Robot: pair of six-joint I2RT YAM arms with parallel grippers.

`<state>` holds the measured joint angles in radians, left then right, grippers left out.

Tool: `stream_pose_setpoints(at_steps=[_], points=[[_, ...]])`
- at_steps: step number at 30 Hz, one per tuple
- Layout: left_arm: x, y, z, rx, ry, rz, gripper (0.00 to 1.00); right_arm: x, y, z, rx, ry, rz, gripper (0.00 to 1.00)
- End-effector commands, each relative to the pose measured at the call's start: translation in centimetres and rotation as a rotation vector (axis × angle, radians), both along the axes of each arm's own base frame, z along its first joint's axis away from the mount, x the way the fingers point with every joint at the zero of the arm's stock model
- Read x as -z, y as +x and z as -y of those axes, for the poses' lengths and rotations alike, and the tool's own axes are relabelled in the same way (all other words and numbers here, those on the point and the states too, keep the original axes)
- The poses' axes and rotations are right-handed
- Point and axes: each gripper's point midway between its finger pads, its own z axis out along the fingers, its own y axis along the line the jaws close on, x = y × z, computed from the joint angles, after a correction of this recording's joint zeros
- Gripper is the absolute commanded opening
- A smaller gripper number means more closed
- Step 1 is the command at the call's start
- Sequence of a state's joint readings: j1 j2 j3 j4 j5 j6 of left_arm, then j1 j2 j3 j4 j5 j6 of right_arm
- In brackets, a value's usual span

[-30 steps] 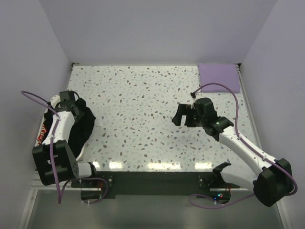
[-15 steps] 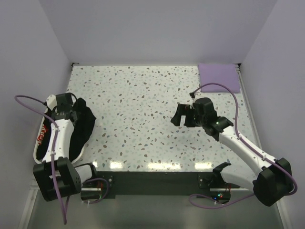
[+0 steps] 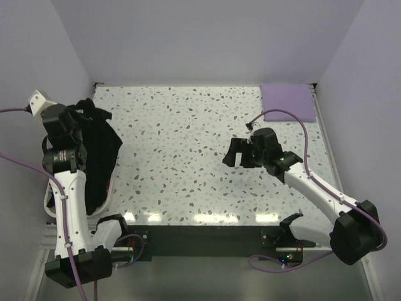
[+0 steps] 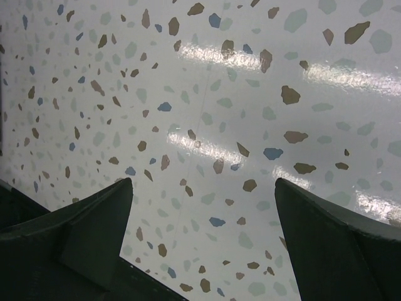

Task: Fold and stack the t-shirts
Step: Grab the tshirt from the pile, then move the tshirt to the center of the board

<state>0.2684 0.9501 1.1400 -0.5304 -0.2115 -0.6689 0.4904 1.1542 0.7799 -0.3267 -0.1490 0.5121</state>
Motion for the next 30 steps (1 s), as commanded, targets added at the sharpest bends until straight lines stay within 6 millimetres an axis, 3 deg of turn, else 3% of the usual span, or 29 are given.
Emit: stream_pose_setpoints(at_steps=[1, 3, 4, 6, 7, 9, 10, 12, 13, 16, 18, 21, 22, 24, 27, 30], points=[[-10.5, 2.5, 2.9, 0.184, 0.039, 0.307, 0.00, -1.9, 1.3, -0.9, -0.010, 0.031, 0.052, 0.99], [-13.2, 3.0, 4.6, 0.263, 0.048, 0.370, 0.00, -1.8, 1.4, -0.8, -0.010, 0.028, 0.049, 0.99], [-15.8, 3.4, 6.0, 0.311, 0.065, 0.423, 0.00, -1.8, 1.4, -0.8, -0.007, 0.026, 0.051, 0.99], [-18.2, 3.7, 7.7, 0.356, 0.106, 0.459, 0.00, -2.0, 1.5, -0.8, -0.004, 0.027, 0.058, 0.99], [-20.7, 3.9, 9.7, 0.416, 0.119, 0.505, 0.00, -2.1, 1.6, -0.7, -0.001, 0.028, 0.062, 0.99], [-22.1, 4.6, 11.2, 0.479, 0.123, 0.528, 0.00, -2.4, 1.7, -0.7, 0.002, 0.032, 0.071, 0.99], [-24.6, 3.8, 12.3, 0.515, 0.133, 0.587, 0.00, -2.6, 1.7, -0.7, 0.001, 0.033, 0.077, 0.99], [-25.9, 3.9, 13.5, 0.574, 0.145, 0.618, 0.00, -2.9, 1.8, -0.6, 0.007, 0.033, 0.086, 0.99], [-27.5, 3.1, 15.2, 0.627, 0.149, 0.663, 0.00, -3.1, 1.8, -0.6, 0.009, 0.035, 0.092, 0.99], [-29.0, 2.3, 17.8, 0.731, 0.158, 0.707, 0.00, -3.5, 1.9, -0.4, 0.014, 0.028, 0.107, 0.99], [-28.9, 1.9, 19.2, 0.797, 0.152, 0.715, 0.00, -3.7, 2.0, -0.2, 0.021, 0.021, 0.118, 0.99], [-27.0, 1.9, 20.9, 0.860, 0.123, 0.687, 0.00, -4.0, 2.0, 0.2, 0.036, 0.011, 0.132, 0.99], [-25.3, 2.6, 21.4, 0.877, 0.112, 0.658, 0.00, -4.0, 2.1, 0.4, 0.044, 0.008, 0.136, 0.99], [-23.8, 2.8, 22.1, 0.908, 0.110, 0.628, 0.00, -4.2, 2.1, 0.5, 0.050, 0.007, 0.144, 0.99], [-19.3, 4.7, 22.9, 0.947, 0.086, 0.519, 0.01, -4.5, 2.2, 0.9, 0.070, 0.001, 0.161, 0.99], [-12.8, 7.7, 23.8, 0.976, 0.041, 0.356, 0.09, -4.6, 2.6, 1.2, 0.090, -0.002, 0.183, 0.99]])
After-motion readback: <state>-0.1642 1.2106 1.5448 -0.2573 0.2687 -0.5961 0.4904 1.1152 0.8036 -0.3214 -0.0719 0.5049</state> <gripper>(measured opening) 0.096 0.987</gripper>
